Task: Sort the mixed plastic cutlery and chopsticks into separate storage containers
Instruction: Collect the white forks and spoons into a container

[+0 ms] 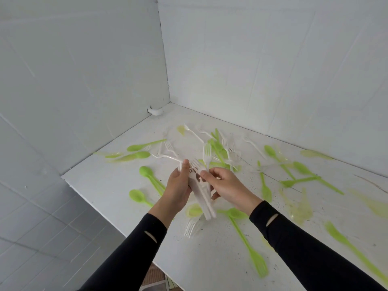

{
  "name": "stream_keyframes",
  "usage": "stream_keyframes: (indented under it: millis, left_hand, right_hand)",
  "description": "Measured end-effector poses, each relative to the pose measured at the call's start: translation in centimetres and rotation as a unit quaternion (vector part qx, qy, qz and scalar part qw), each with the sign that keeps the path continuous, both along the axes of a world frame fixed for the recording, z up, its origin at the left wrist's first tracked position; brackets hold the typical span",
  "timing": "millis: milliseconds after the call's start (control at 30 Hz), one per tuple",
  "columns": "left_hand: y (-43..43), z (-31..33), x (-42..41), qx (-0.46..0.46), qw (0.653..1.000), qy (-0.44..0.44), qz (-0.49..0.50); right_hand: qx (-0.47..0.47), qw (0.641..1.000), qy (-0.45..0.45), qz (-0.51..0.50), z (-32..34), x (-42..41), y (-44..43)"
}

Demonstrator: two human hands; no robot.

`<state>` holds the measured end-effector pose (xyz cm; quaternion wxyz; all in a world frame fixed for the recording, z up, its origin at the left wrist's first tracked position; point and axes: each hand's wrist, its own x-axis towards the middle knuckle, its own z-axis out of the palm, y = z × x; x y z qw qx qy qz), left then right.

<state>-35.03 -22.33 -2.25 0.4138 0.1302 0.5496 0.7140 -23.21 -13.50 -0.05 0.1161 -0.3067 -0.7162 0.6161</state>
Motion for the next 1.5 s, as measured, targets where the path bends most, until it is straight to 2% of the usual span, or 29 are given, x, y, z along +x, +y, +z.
stream_keyframes:
  millis: [67,167,267,400,533,633,733,833,967,1033,1100,1167,1333,1400,1500]
  left_hand:
    - [-0.1,0.1,0.1,0.002,1.0,0.015,0.009]
    - [-0.2,0.6,0.6,0.025,0.991,0.105,-0.083]
    - [-0.1,1.0,1.2,0.04,0.988,0.098,-0.112]
    - [-0.4,0.6,0.6,0.018,0.995,0.089,-0.05]
    - [-1.3,-0.5,-1.1,-0.022,0.994,0.105,0.008]
    - [-2.5,-1.4,-2.1,-0.051,0.99,0.131,0.021]
    - [-3.2,-1.2,-2.5,-0.042,0.991,0.125,0.022]
    - [-3.9,-0.7,-2.6,-0.034,0.993,0.112,0.026]
    - [-4.6,-0.2,-3.2,-0.049,0.993,0.071,0.081]
    - [-4.7,0.4,-3.8,-0.053,0.991,0.03,0.12]
    - [-4.6,1.0,-4.5,-0.031,0.991,-0.013,0.131]
    - [-4.3,1.7,-5.0,-0.019,0.994,-0.025,0.103]
    - [-2.7,3.3,-5.3,-0.015,0.999,0.001,0.029]
    - [-1.8,3.9,-4.9,0.002,1.0,0.005,0.015]
    - [-0.8,4.9,-4.6,0.025,0.999,0.026,-0.036]
  right_hand:
    - [0.004,1.0,-0.006,0.007,0.1,0.6,0.1]
    - [-0.019,0.999,-0.018,0.044,0.4,1.1,-0.1]
    - [-0.024,0.998,-0.012,0.065,0.1,0.9,-0.5]
    - [0.039,0.996,-0.046,0.062,-0.9,0.7,-0.6]
    - [0.121,0.992,-0.011,0.014,-2.1,1.0,-0.3]
    - [0.113,0.994,0.002,0.005,-2.8,0.6,-0.8]
    - [0.09,0.996,0.018,-0.004,-3.0,0.1,-1.5]
    - [0.073,0.996,0.011,0.053,-3.1,-0.1,-1.9]
    - [0.142,0.983,-0.046,0.105,-4.4,0.6,-1.8]
    - [0.247,0.954,-0.072,0.152,-5.6,1.6,-1.6]
    - [0.364,0.898,-0.082,0.232,-6.9,2.6,-1.8]
    - [0.434,0.853,-0.069,0.283,-7.8,3.2,-2.3]
    - [0.53,0.814,0.023,0.238,-8.0,3.1,-3.1]
    - [0.513,0.828,0.065,0.217,-7.6,3.0,-3.1]
    - [0.442,0.875,0.129,0.153,-5.2,3.1,-2.5]
